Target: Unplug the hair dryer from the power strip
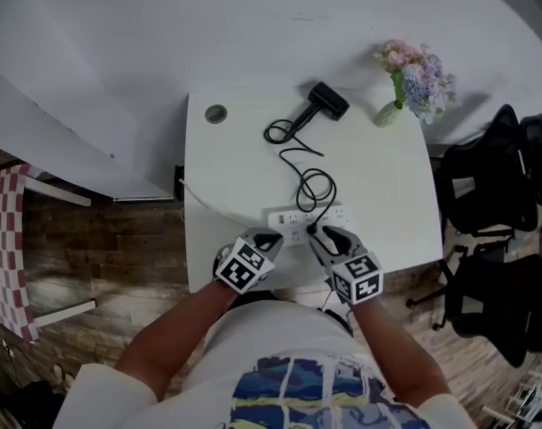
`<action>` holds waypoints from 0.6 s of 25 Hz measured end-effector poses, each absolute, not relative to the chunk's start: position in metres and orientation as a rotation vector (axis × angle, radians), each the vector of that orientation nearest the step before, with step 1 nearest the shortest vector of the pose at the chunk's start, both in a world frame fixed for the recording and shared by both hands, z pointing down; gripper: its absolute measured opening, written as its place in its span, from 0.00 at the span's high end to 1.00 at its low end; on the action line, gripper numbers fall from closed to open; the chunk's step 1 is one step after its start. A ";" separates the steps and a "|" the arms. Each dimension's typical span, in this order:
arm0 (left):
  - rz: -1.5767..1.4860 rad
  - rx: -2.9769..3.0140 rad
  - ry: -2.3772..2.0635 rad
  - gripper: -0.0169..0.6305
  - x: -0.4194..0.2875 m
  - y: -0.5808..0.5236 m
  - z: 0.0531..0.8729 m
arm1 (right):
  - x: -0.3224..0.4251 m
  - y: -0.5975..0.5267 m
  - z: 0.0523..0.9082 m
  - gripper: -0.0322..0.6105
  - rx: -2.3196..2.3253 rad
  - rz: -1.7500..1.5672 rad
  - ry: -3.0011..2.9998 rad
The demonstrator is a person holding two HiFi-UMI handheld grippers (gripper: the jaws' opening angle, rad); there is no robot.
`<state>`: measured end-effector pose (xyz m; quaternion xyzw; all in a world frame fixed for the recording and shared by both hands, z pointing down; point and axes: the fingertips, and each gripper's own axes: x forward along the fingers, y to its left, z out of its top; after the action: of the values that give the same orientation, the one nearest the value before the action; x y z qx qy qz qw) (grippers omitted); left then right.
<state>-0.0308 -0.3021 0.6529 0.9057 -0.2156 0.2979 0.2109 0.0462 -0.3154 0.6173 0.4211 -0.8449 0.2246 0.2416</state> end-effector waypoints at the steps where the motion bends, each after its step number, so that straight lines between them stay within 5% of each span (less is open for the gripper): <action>1: 0.824 2.515 -0.597 0.97 -0.031 -0.302 0.653 | 0.045 -0.318 0.619 0.73 1.151 0.620 -2.310; 15: 0.870 2.582 -0.544 0.97 -0.031 -0.302 0.653 | 0.033 -0.337 0.630 0.79 1.173 0.652 -2.296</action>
<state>-0.0307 -0.3019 0.6534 0.9141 -0.1926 0.3080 0.1804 0.0328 -0.3367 0.6303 0.4283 -0.8383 0.2381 0.2389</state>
